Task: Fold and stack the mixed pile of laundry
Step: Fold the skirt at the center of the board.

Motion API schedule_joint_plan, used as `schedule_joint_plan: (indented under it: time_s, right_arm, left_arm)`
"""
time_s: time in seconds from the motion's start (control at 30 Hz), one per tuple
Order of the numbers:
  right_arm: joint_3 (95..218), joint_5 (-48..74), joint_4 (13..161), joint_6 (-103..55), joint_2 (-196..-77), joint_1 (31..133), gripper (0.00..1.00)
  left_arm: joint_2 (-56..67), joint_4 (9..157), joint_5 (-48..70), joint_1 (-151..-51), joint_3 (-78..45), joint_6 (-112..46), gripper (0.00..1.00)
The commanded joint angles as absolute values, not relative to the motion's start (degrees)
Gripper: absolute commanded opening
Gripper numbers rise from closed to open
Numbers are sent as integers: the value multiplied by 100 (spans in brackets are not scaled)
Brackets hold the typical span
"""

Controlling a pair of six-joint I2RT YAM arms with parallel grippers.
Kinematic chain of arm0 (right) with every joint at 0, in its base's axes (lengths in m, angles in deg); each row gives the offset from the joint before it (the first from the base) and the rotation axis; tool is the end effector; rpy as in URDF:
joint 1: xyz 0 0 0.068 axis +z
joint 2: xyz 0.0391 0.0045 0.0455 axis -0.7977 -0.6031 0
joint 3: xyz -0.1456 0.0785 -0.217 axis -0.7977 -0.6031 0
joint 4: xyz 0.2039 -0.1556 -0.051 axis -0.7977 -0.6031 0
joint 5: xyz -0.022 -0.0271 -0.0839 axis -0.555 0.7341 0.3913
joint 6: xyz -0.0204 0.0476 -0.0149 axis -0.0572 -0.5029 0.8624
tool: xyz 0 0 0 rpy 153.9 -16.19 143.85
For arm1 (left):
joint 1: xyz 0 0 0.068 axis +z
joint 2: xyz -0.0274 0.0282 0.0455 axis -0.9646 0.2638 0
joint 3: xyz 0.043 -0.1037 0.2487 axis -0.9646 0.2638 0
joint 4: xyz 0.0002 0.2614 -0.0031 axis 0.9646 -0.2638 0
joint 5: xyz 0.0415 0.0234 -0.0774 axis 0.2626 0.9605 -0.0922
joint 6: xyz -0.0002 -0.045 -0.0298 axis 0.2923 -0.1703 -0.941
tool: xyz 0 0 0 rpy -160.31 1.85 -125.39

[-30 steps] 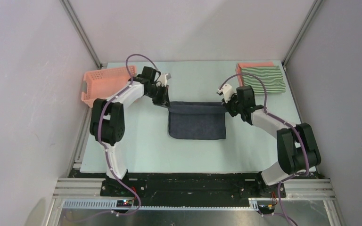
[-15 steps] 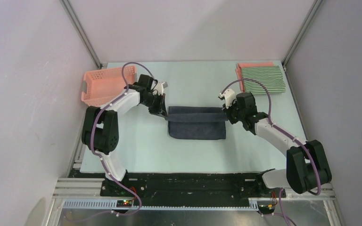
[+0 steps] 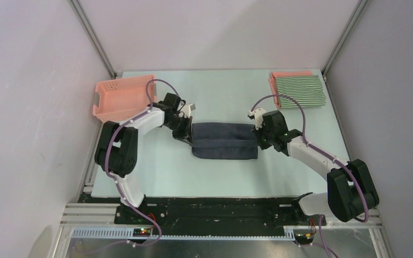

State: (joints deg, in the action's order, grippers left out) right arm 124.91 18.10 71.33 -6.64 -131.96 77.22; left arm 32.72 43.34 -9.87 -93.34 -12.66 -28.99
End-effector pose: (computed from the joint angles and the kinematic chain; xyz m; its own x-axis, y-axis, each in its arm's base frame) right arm 0.2459 0.1127 0.2072 -0.5938 -0.4690 -0.6538 -0.5538 0.8277 -0.0907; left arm 0.3243 -0.1277 0.1812 -0.9495 0.1967 -0.2444 0.2970 0.8150 -0.4975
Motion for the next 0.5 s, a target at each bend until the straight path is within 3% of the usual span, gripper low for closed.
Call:
schedule_joint_plan:
  time_s: [0.0, 0.47]
  right_arm:
    - [12491, 2042, 7044, -871, -13183, 7733, 0]
    - [12484, 2033, 6440, -1560, -13385, 7783, 0]
  left_arm:
    - [2876, 4354, -850, -9402, -1241, -3045, 0]
    - [2741, 4359, -542, -9590, -826, -3088, 3]
